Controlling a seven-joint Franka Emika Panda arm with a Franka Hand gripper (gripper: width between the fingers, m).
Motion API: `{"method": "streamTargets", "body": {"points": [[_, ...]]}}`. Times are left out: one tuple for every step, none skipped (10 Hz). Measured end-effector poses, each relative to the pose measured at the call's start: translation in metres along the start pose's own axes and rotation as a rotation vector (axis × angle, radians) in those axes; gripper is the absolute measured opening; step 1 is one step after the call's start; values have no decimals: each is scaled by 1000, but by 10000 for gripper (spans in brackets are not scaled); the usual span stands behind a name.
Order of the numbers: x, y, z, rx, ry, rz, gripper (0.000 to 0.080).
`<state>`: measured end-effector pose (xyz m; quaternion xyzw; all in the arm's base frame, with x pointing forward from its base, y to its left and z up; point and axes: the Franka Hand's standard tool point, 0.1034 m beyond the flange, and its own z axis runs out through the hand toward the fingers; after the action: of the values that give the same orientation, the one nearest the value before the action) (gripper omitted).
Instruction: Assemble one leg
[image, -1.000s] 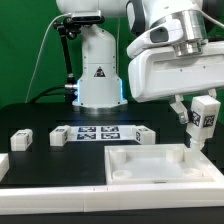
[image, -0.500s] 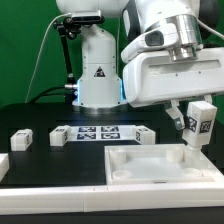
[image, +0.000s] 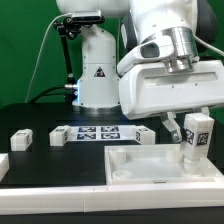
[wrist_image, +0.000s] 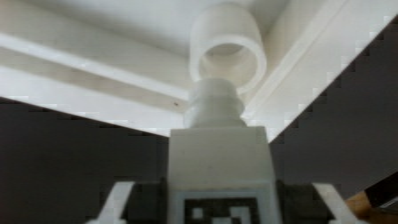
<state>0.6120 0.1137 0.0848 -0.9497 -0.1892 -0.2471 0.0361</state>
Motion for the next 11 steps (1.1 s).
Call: {"method": "streamTargets", "body": {"points": [[-2, -1, 2, 1, -3, 0, 290], [-5, -1, 4, 3, -8, 2, 290], [-8, -2, 6, 5, -10, 3, 290], [-12, -3, 8, 7, -17, 3, 290], [-14, -4, 10, 8, -21, 4, 290], [-15, -5, 11, 10, -24, 6, 290], [-17, -7, 12, 12, -26, 7, 290], [-19, -6, 14, 12, -29, 8, 290], [-21, -3, 15, 7, -24, 14, 290], [-25, 0, 18, 4, -23, 21, 290], [-24, 2, 19, -7, 5, 23, 290]]}}
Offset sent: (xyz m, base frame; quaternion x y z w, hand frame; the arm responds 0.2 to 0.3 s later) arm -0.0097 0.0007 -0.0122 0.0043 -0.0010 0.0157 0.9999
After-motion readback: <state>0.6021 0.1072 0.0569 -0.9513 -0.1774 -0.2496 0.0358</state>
